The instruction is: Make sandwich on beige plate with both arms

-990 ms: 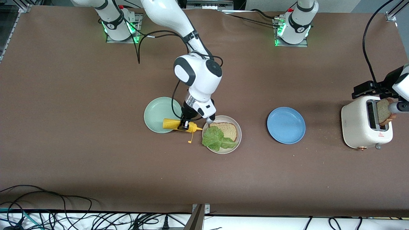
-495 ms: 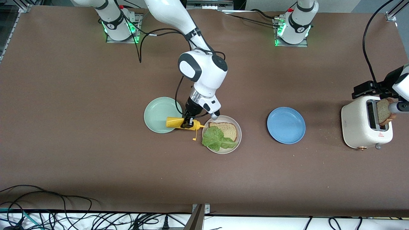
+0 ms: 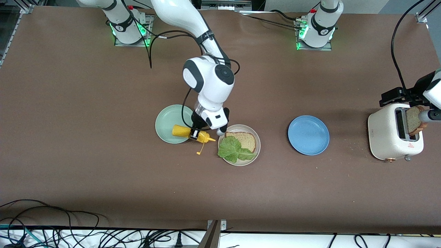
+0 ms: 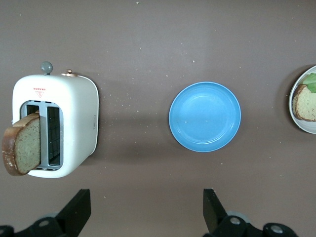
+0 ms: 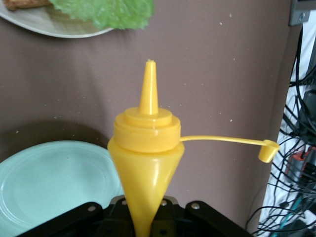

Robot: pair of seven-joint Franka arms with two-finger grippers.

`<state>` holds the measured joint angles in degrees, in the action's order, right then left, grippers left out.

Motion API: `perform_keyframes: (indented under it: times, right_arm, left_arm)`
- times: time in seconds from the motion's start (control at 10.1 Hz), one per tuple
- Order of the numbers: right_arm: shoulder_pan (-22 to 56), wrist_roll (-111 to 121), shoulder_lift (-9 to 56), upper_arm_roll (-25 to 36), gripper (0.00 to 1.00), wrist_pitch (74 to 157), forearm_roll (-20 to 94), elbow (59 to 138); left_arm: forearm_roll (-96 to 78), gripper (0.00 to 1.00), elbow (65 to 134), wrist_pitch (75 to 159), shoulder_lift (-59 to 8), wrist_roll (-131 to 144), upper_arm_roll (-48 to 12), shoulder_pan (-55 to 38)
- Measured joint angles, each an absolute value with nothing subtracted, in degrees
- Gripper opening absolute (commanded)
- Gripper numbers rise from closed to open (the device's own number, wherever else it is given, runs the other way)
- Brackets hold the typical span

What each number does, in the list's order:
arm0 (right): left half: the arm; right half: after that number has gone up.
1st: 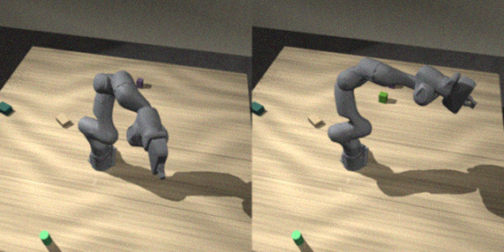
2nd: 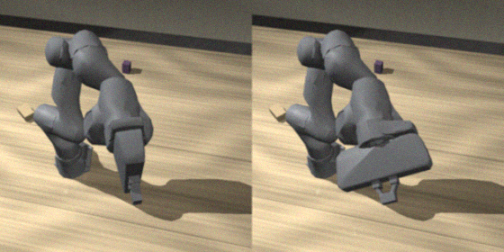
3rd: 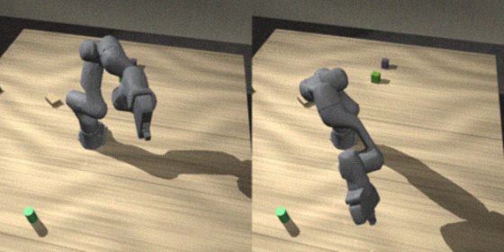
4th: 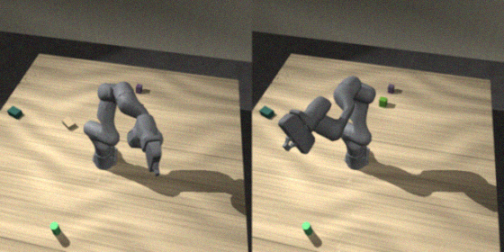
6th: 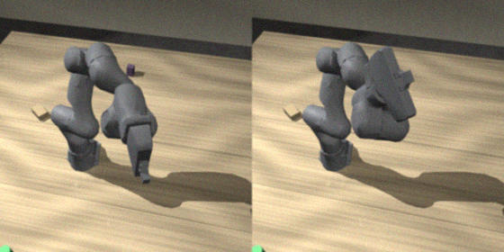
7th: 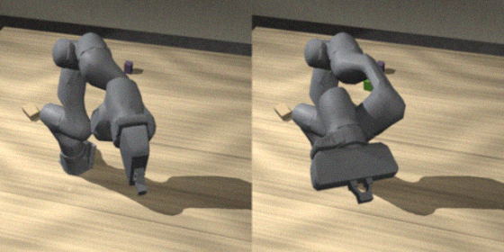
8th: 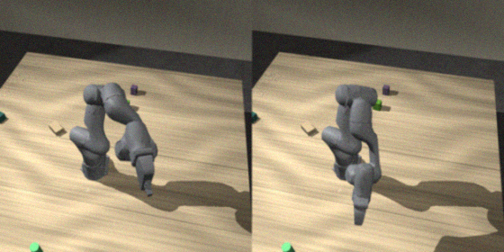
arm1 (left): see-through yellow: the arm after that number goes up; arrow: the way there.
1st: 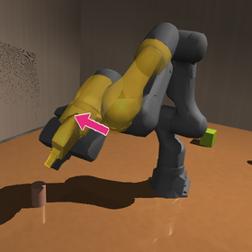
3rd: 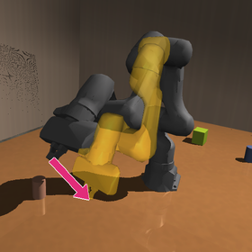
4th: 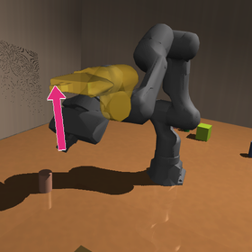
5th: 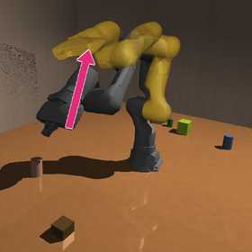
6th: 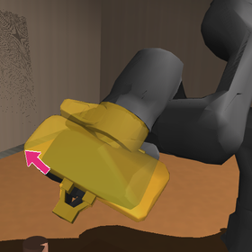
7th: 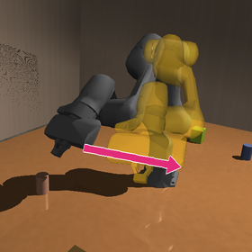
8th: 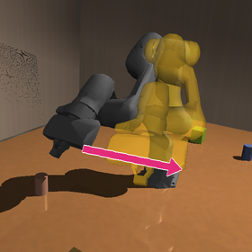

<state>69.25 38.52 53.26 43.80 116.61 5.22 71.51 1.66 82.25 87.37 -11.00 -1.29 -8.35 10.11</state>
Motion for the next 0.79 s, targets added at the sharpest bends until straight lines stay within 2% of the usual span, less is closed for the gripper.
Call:
perform_keyframes:
  times: [0.3,0.59,0.79]
  right_arm:
    - [66.9,38.5,52.6,46.3,0.00,116.5,17.0,71.4]
    - [62.1,39.6,50.3,46.6,0.00,116.3,24.1,71.3]
    - [59.4,43.8,49.1,46.6,0.00,115.8,32.6,71.5]
  left_arm:
    - [1.7,1.00,82.2,87.4,-11.0,-1.3,-8.4,10.1]
    - [1.7,1.00,82.2,87.4,-11.1,-1.3,-8.3,10.1]
    - [1.7,1.00,82.2,87.4,-11.3,-1.3,-8.3,10.1]
